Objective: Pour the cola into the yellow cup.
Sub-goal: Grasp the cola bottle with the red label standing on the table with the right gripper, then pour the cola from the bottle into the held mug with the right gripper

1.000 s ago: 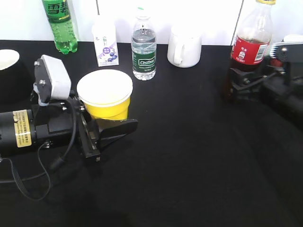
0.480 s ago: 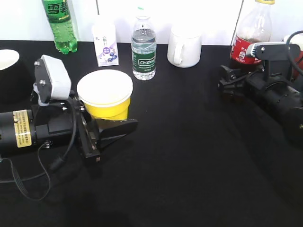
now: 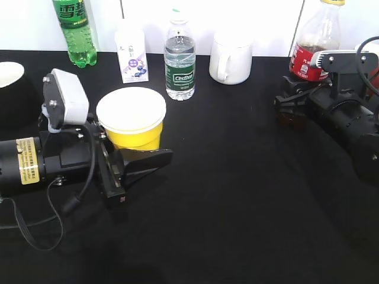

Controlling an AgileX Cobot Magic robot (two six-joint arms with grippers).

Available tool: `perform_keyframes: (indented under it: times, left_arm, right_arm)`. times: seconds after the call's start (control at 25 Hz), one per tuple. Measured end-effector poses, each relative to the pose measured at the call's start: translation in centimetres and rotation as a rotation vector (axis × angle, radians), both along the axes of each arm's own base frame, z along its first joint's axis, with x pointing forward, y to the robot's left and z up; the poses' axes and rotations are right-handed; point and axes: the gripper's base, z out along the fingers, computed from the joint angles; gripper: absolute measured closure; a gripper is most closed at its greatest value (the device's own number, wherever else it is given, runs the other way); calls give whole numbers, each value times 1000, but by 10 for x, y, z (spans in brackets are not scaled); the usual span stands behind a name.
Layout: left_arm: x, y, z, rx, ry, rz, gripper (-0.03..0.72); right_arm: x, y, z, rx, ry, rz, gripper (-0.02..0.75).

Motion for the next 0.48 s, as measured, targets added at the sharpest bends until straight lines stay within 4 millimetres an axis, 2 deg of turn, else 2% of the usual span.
perform_keyframes:
  times: [0.32, 0.48]
  left_arm:
    - [0, 0, 0, 0, 0, -1, 254]
    - [3, -9, 4, 17, -20, -16, 254]
  right_arm:
    - [-2, -1, 4, -1, 1, 1, 325]
    - [-21, 1, 36, -112, -35, 101, 325]
